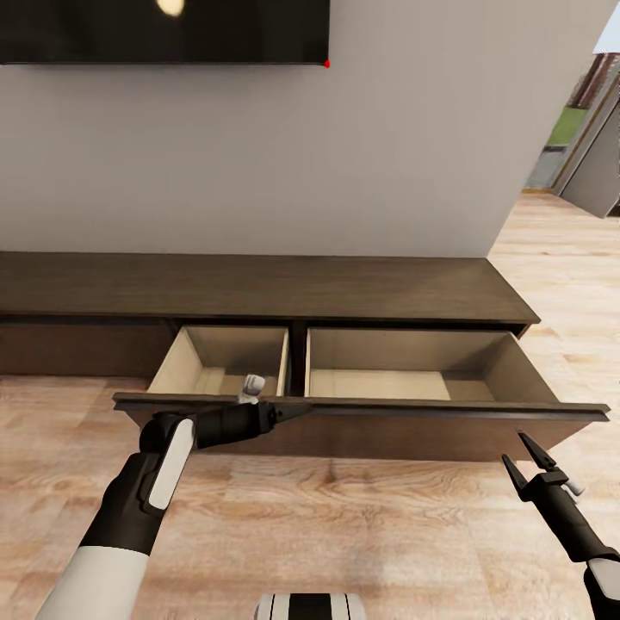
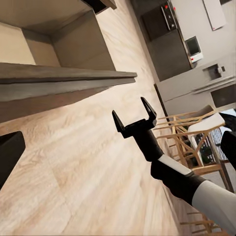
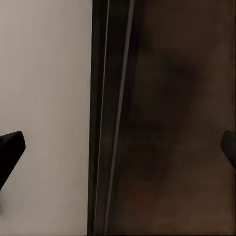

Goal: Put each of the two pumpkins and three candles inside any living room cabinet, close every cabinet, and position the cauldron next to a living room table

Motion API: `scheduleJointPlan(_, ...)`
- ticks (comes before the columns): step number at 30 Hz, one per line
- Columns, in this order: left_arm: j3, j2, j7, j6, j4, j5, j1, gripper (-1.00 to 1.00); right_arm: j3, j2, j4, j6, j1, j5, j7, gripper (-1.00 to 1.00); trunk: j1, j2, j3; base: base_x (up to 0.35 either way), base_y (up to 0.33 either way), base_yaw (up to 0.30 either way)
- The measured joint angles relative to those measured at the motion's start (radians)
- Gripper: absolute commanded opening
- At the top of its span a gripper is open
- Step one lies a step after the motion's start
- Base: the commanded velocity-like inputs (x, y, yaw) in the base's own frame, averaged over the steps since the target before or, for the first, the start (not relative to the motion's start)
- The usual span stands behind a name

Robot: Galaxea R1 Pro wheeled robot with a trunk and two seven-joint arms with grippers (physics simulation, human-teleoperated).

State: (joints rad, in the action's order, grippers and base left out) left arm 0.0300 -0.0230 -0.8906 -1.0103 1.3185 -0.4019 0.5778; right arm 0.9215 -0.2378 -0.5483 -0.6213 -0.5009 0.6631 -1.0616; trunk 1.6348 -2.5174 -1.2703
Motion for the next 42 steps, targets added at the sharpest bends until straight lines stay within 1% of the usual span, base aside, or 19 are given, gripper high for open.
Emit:
scheduleJointPlan(13, 0.0, -0.001, 0.001, 0.0, -0.001, 0.0, 0.0, 1.0, 0.0, 0.0, 0.0, -0.001, 0.0, 0.0, 0.0, 1.0, 0.0, 0.0, 0.0, -0.123, 0.0, 0.0)
scheduleJointPlan(24, 0.0, 0.0, 0.0, 0.0, -0.001, 0.0, 0.0, 1.0, 0.0, -0.001, 0.0, -0.001, 0.0, 0.0, 0.001, 1.0, 0.0, 0.0, 0.0, -0.026, 0.0, 0.0)
scheduleJointPlan(42, 0.0, -0.001, 0.001, 0.0, -0.001, -0.001, 0.0, 1.0, 0.0, 0.0, 0.0, 0.0, 0.0, 0.0, 0.0, 1.0, -0.009, 0.004, 0.07, 0.0, 0.0, 0.0)
